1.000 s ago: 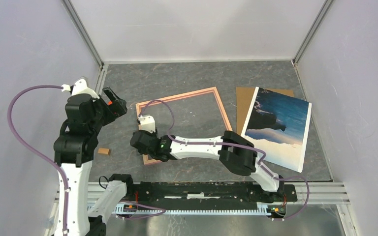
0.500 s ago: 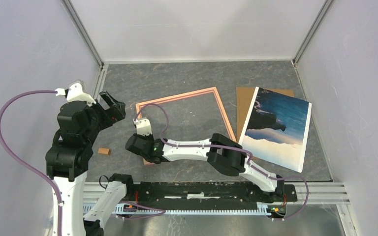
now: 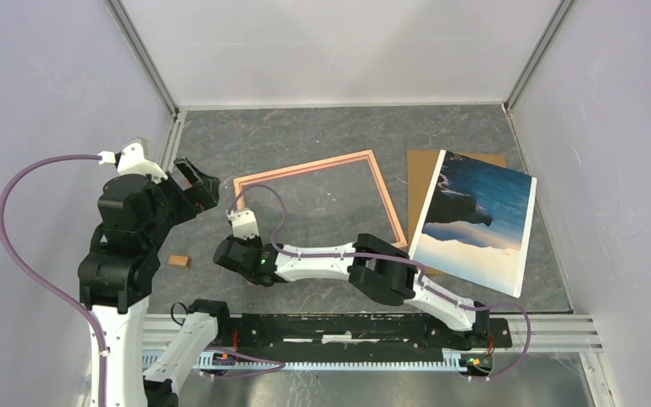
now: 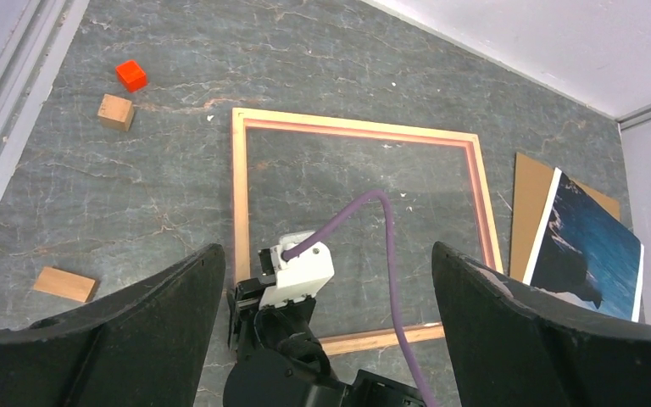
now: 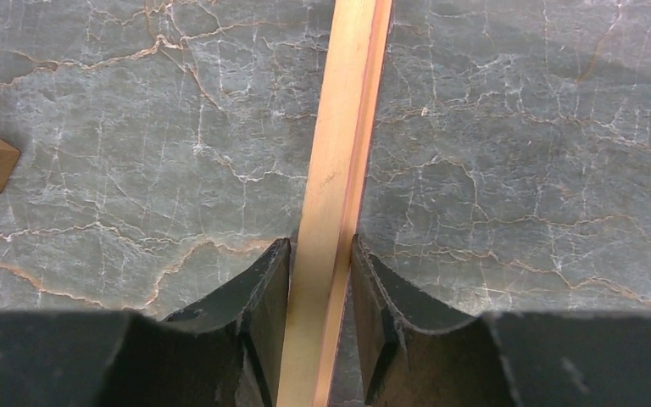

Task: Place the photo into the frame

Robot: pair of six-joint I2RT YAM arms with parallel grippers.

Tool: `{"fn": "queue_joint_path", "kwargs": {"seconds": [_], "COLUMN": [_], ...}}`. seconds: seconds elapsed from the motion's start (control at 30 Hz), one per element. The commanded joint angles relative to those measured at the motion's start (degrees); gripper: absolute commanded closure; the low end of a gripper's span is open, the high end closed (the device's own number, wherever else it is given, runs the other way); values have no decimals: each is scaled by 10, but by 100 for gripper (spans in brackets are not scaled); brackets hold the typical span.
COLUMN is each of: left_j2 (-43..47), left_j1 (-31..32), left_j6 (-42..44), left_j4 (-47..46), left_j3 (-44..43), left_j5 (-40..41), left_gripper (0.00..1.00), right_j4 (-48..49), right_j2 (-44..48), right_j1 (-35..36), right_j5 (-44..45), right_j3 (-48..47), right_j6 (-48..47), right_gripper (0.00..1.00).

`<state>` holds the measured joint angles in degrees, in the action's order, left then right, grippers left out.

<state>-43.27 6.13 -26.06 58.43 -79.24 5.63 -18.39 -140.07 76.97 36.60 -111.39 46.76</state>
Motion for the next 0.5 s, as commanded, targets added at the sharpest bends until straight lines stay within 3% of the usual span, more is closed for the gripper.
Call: {"fn": "queue_joint_path", "kwargs": {"seconds": [0.0, 0.13, 0.27, 0.37, 0.47], "left_j2": [0, -3, -3, -31, -68], "left_j1": [1, 2, 23, 21, -11], "left_j6": [7, 33, 41, 4, -22], "left_j4": [-20, -41, -95, -88, -84], "left_j3": [-5, 26, 136, 142, 141], "left_j5": [-12, 6, 190, 219, 162], "left_gripper": [3, 2, 0, 0, 0], "right_j4": [-10, -39, 35, 131, 128], "right_j2": [-18, -3, 84, 162, 183], "right_j1": [6, 6, 5, -4, -10], "right_j5": [22, 40, 16, -25, -43], "right_j3": [-39, -57, 41, 158, 174], "right_j6": [-7, -26, -72, -78, -80], "right_gripper": [65, 80, 94, 100, 100]}}
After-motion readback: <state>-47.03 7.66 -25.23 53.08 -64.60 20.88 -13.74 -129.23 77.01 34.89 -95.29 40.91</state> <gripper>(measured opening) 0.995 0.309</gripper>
